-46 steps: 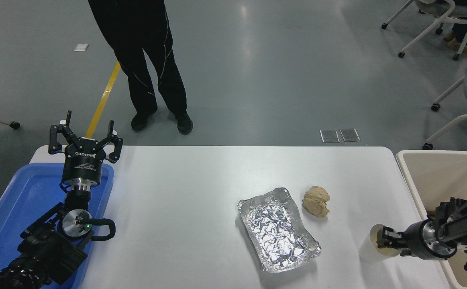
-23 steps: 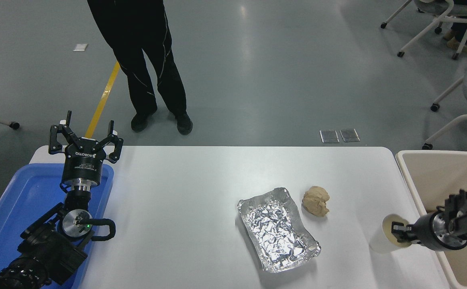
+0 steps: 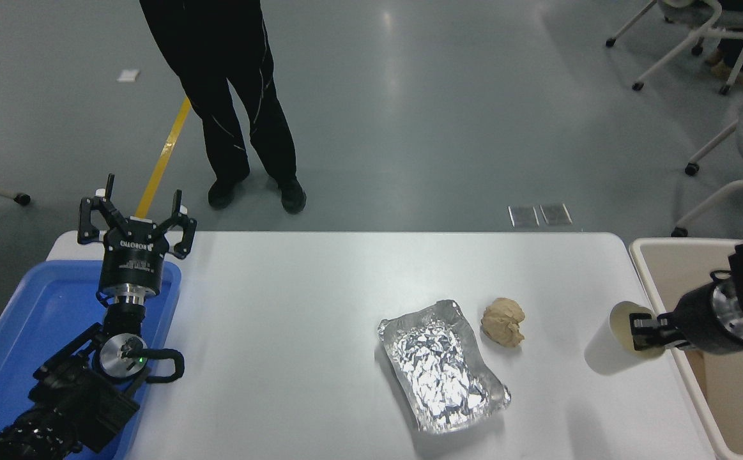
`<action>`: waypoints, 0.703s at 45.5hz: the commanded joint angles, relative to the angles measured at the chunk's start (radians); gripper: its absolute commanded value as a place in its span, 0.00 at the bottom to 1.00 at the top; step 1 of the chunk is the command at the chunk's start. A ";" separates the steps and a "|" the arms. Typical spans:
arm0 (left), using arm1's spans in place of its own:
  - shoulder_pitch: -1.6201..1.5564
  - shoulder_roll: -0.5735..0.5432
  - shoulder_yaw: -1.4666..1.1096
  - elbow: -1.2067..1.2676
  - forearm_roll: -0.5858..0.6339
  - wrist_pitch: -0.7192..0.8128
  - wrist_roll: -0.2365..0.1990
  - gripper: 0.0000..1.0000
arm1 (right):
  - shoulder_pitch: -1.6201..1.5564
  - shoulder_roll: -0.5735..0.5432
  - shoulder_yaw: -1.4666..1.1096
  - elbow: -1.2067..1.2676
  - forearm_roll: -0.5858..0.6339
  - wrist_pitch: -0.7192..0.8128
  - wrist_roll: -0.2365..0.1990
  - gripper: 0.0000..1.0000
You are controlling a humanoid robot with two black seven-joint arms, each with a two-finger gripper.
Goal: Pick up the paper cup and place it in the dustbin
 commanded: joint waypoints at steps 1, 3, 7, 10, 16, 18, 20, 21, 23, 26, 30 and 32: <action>0.000 0.000 0.000 0.000 0.000 0.000 0.000 0.99 | 0.380 -0.002 0.013 0.050 -0.016 0.286 0.090 0.00; 0.000 0.000 0.000 0.000 0.000 0.000 0.000 0.99 | 0.419 -0.003 0.034 0.050 -0.016 0.329 0.102 0.00; 0.000 0.002 0.000 0.000 0.000 0.000 0.000 0.99 | 0.471 -0.006 0.077 0.050 -0.016 0.403 0.107 0.00; 0.000 0.002 0.000 0.000 -0.002 0.002 0.000 0.99 | 0.496 -0.006 0.105 0.050 -0.014 0.440 0.107 0.00; 0.000 0.002 0.000 0.000 0.000 0.000 0.000 0.99 | 0.528 -0.003 0.155 0.050 -0.006 0.449 0.107 0.01; 0.000 0.002 0.000 0.000 -0.002 0.002 0.000 0.99 | 0.531 -0.003 0.164 0.050 -0.005 0.449 0.107 0.01; 0.000 0.002 0.000 0.000 -0.002 0.000 0.000 0.99 | 0.531 -0.002 0.171 0.050 -0.005 0.449 0.105 0.01; 0.002 0.002 0.000 0.000 -0.002 0.002 0.000 0.99 | 0.529 -0.002 0.171 0.050 -0.005 0.449 0.105 0.01; 0.000 0.002 0.000 0.000 -0.002 0.002 0.000 0.99 | 0.520 0.000 0.171 0.050 -0.006 0.449 0.105 0.01; 0.000 0.002 0.000 0.000 -0.002 0.002 0.000 0.99 | 0.496 -0.002 0.165 0.050 -0.011 0.449 0.104 0.00; 0.000 0.002 0.000 0.000 0.000 0.002 0.000 0.99 | 0.431 -0.005 0.151 0.019 -0.016 0.446 0.101 0.00; 0.000 0.002 0.000 0.000 0.000 0.000 0.000 0.99 | 0.398 -0.005 0.135 -0.013 -0.016 0.435 0.099 0.00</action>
